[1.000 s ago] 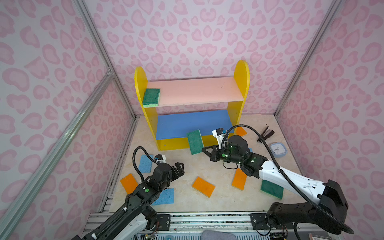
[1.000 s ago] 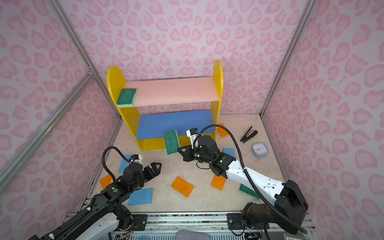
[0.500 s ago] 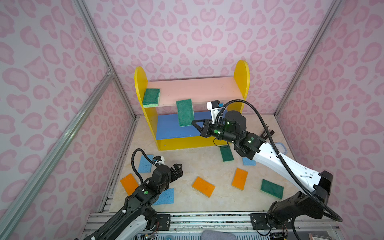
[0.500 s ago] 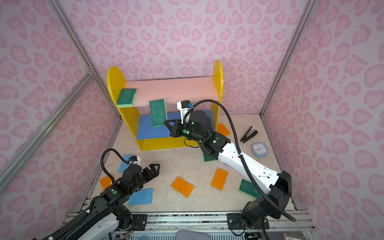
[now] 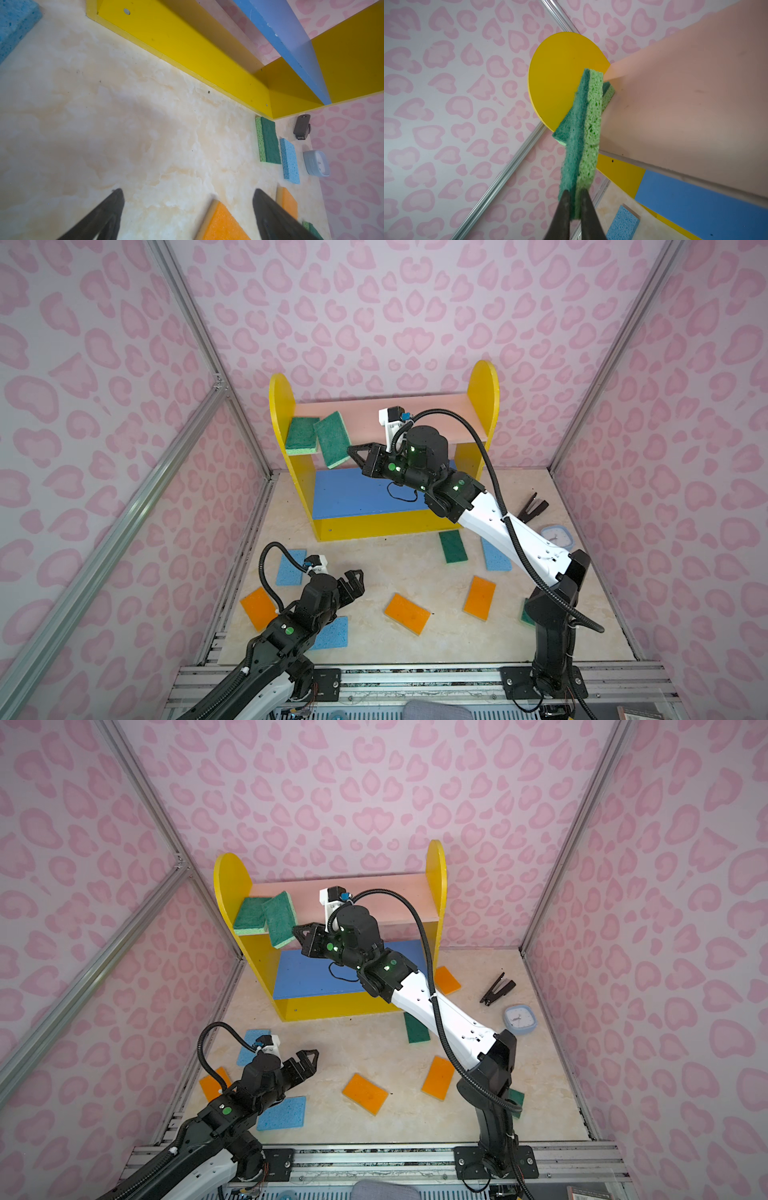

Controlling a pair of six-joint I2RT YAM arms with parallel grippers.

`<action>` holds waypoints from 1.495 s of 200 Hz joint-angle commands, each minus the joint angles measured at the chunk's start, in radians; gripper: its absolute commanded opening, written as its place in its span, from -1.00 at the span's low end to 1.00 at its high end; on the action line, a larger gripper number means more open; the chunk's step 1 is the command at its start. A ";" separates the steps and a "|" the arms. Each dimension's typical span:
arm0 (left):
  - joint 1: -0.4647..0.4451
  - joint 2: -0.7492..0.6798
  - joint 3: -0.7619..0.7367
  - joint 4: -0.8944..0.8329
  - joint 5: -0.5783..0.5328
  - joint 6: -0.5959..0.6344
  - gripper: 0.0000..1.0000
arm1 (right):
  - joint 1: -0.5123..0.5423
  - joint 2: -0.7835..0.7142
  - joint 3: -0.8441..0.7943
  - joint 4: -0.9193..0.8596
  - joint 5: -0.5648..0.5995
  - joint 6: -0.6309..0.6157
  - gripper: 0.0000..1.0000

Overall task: Place and organize the cleaning sponges onto the shelf
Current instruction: 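Lift the sponge with the right gripper up to the pink top shelf, then lower the sponge onto the pink shelf beside the first green sponge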

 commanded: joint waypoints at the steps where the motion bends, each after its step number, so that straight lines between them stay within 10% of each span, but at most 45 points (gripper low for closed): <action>1: 0.001 -0.005 -0.004 0.015 0.001 0.006 0.95 | 0.006 0.052 0.061 -0.003 0.007 0.030 -0.77; 299: 0.001 0.006 0.018 0.002 0.001 0.030 0.95 | -0.029 0.171 0.111 0.209 0.120 0.242 -0.97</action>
